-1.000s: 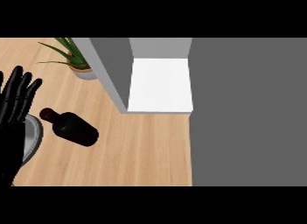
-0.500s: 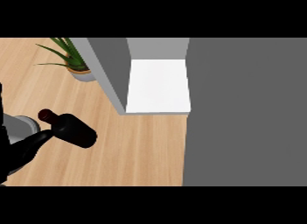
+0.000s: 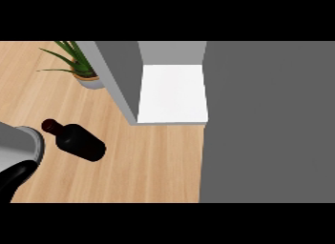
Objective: Pick up the wine, place it into the cabinet and close the cabinet
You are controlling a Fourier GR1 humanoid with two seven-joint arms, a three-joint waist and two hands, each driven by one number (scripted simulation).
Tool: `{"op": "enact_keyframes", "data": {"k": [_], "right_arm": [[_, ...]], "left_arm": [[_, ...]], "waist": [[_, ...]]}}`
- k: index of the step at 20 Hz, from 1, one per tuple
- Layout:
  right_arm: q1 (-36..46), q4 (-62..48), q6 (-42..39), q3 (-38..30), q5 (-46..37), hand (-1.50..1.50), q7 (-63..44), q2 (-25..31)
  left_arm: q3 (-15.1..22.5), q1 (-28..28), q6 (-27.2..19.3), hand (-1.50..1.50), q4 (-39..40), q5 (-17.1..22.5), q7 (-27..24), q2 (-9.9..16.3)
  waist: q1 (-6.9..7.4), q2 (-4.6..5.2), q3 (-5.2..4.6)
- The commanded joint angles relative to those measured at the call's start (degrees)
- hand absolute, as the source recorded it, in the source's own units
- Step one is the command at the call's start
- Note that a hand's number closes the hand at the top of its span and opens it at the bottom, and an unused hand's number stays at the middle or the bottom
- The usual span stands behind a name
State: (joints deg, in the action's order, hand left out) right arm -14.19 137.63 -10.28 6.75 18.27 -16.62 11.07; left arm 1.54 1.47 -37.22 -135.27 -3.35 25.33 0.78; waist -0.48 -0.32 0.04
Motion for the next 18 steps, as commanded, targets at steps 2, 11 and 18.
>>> {"op": "enact_keyframes", "data": {"k": [2, 11, 18], "right_arm": [[-0.9, 11.7, 2.1, -1.9, 6.6, -1.50, -7.7, 1.0], [0.5, 12.7, 5.0, 2.0, 1.7, -1.50, -8.4, -0.3], [-0.8, 15.5, 7.0, 4.9, 0.2, -1.50, -9.9, -0.3]], "left_arm": [[1.0, 0.9, -2.0, -1.50, -3.5, -3.8, 6.8, 0.9], [3.2, 6.9, -6.1, -1.50, -6.3, -13.5, 18.6, 4.3], [2.5, 5.3, -8.2, -1.50, -8.5, -13.8, 18.0, 5.2]], "waist": [[0.08, 0.13, -0.01], [0.03, 0.04, 0.05], [0.01, -0.27, 0.00]]}}
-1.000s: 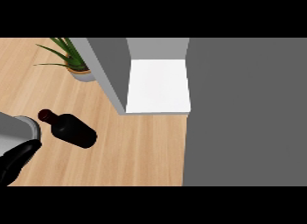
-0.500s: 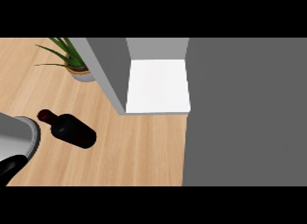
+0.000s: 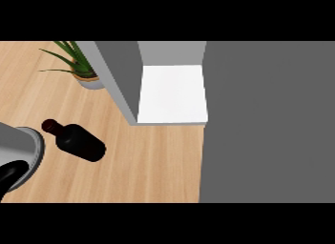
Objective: Pick up the wine, place it into the cabinet and close the cabinet
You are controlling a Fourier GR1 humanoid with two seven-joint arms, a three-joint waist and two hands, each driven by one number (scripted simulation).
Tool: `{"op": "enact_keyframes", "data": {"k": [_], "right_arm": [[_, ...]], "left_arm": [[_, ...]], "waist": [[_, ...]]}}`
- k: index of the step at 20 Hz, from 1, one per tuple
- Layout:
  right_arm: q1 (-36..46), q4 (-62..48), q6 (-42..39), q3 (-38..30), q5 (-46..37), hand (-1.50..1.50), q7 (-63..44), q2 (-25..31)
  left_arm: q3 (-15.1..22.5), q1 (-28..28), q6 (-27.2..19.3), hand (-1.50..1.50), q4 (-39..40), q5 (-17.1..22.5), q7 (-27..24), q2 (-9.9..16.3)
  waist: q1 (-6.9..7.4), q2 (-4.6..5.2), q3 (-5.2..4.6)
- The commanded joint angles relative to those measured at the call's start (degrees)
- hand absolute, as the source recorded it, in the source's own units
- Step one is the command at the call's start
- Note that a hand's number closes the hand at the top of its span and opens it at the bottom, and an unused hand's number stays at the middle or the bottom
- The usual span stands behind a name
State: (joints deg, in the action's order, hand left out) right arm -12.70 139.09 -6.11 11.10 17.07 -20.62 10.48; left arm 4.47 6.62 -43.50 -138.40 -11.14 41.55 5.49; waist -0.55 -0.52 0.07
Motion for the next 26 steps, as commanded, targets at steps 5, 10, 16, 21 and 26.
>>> {"op": "enact_keyframes", "data": {"k": [5, 10, 16, 21, 26], "right_arm": [[-3.4, 14.8, 2.3, -1.7, 4.2, -1.50, -6.3, 1.9], [-4.7, 14.1, 2.1, -0.1, 2.7, -1.50, -3.7, 0.9], [-3.2, 15.0, 3.3, -2.3, 5.7, -1.50, -6.8, 1.3], [-1.9, 11.9, 1.3, -5.5, 7.7, -1.50, -5.1, 1.9], [-4.4, 9.8, -0.1, -4.1, 6.9, -1.50, -2.0, 0.3]], "left_arm": [[-2.0, -2.6, -1.9, -1.50, -7.1, -4.6, 1.8, 1.9], [-5.7, -2.3, -2.6, -1.50, -5.5, -5.1, 1.9, 4.1], [-2.4, -9.0, -2.8, -1.50, -3.2, -3.9, -2.4, 1.1], [-4.8, -11.0, -0.9, -1.50, -0.8, 1.7, -7.5, 0.6], [-10.2, -13.0, 3.0, -1.50, 9.2, 12.0, -18.2, -0.3]], "waist": [[0.25, -0.07, -0.05], [-0.01, -0.07, -0.01], [0.16, 0.18, -0.10], [0.34, 0.34, -0.11], [-0.13, 0.33, -0.19]]}}
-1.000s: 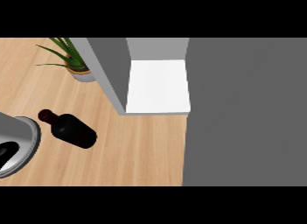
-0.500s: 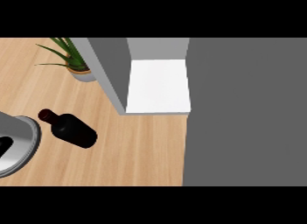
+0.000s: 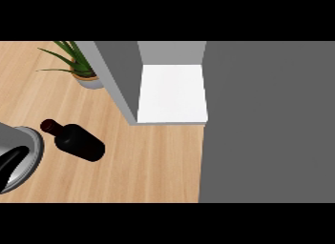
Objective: Pick up the wine, place it into the cabinet and close the cabinet
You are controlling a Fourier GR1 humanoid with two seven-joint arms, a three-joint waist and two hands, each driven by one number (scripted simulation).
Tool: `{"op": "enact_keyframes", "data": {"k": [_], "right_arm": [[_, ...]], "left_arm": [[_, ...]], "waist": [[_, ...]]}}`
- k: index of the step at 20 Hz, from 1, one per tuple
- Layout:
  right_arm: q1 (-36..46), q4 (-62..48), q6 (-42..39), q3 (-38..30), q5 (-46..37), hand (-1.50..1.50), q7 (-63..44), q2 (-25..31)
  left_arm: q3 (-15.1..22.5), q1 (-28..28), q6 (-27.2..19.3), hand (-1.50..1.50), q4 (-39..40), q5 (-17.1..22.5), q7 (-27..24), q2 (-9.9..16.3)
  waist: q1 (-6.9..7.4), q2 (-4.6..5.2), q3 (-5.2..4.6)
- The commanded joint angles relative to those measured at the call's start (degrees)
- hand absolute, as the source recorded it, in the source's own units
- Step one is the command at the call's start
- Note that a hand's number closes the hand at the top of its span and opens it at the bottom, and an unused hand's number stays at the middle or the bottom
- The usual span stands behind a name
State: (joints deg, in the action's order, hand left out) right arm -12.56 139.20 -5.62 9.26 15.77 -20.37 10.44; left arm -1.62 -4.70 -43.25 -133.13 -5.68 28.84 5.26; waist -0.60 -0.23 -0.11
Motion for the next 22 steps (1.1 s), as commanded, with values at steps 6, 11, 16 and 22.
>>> {"op": "enact_keyframes", "data": {"k": [6, 11, 16, 22], "right_arm": [[-4.8, 11.2, -0.5, -0.7, 6.5, -1.50, -2.9, -0.8], [-6.7, 10.2, -3.8, -3.9, 9.6, -1.50, -0.5, 0.6], [-7.3, 6.3, -5.2, -4.0, 7.6, -1.50, 4.1, -1.2], [-10.7, 7.8, -6.9, -2.6, 7.0, -1.50, 3.4, -1.0]], "left_arm": [[-5.6, -3.5, 5.2, -1.50, 12.4, 10.0, -15.8, -4.1], [-9.9, -4.5, 6.2, -1.50, 20.3, 12.7, -25.5, -5.2], [-9.8, -4.4, 8.1, -1.50, 30.3, 19.1, -34.3, -5.2], [-12.1, -4.3, 14.7, -1.50, 39.4, 26.9, -41.3, -5.3]], "waist": [[0.00, 0.01, -0.01], [-0.14, 0.05, 0.04], [0.02, 0.13, 0.07], [-0.04, 0.11, 0.08]]}}
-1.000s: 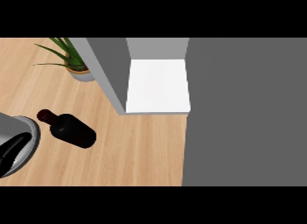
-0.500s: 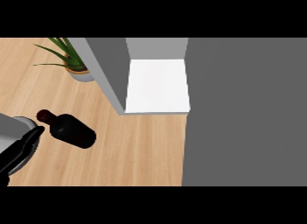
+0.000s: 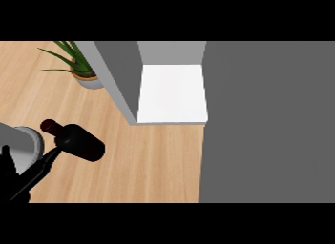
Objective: Pick up the wine, place it into the cabinet and close the cabinet
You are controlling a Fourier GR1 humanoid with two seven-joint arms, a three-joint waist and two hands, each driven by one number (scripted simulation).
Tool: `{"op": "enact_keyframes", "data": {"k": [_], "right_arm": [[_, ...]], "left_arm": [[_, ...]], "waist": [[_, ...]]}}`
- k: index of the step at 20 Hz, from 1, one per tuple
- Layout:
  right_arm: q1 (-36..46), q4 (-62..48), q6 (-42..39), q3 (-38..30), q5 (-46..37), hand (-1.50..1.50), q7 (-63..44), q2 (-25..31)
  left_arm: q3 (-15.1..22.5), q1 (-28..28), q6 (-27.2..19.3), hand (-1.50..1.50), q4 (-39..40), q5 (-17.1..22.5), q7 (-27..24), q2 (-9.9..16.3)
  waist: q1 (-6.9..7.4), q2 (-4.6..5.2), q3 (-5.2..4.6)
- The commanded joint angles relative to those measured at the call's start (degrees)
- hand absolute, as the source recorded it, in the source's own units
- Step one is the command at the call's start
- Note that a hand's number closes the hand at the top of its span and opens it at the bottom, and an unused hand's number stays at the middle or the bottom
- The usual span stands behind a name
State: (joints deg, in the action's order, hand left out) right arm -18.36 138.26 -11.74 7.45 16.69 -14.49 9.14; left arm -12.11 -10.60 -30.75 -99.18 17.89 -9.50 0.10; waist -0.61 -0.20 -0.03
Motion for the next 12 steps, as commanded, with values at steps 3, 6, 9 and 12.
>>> {"op": "enact_keyframes", "data": {"k": [3, 6, 9, 12], "right_arm": [[-5.3, 11.3, 0.2, 0.3, 5.5, -1.50, -3.3, -0.5], [-1.5, 8.6, 1.2, 0.6, 4.8, -1.50, -4.6, -0.7], [-4.4, 7.2, -1.4, 0.7, 3.7, -1.50, -0.6, -1.1], [-2.1, 7.9, -1.3, -2.6, 6.7, -1.50, -2.7, 0.6]], "left_arm": [[-2.7, 1.3, 6.9, -1.50, 13.2, 5.4, -8.2, -0.1], [3.4, 3.3, 5.8, -1.50, 17.5, 9.3, -14.1, -0.1], [-3.0, 6.7, 15.4, -1.50, 24.5, 10.9, -15.2, 0.9], [-1.7, 4.6, 19.3, -1.50, 29.0, 12.9, -19.7, -0.1]], "waist": [[-0.37, 0.05, -0.05], [0.03, 0.13, -0.06], [-0.30, 0.13, -0.03], [0.01, 0.15, -0.03]]}}
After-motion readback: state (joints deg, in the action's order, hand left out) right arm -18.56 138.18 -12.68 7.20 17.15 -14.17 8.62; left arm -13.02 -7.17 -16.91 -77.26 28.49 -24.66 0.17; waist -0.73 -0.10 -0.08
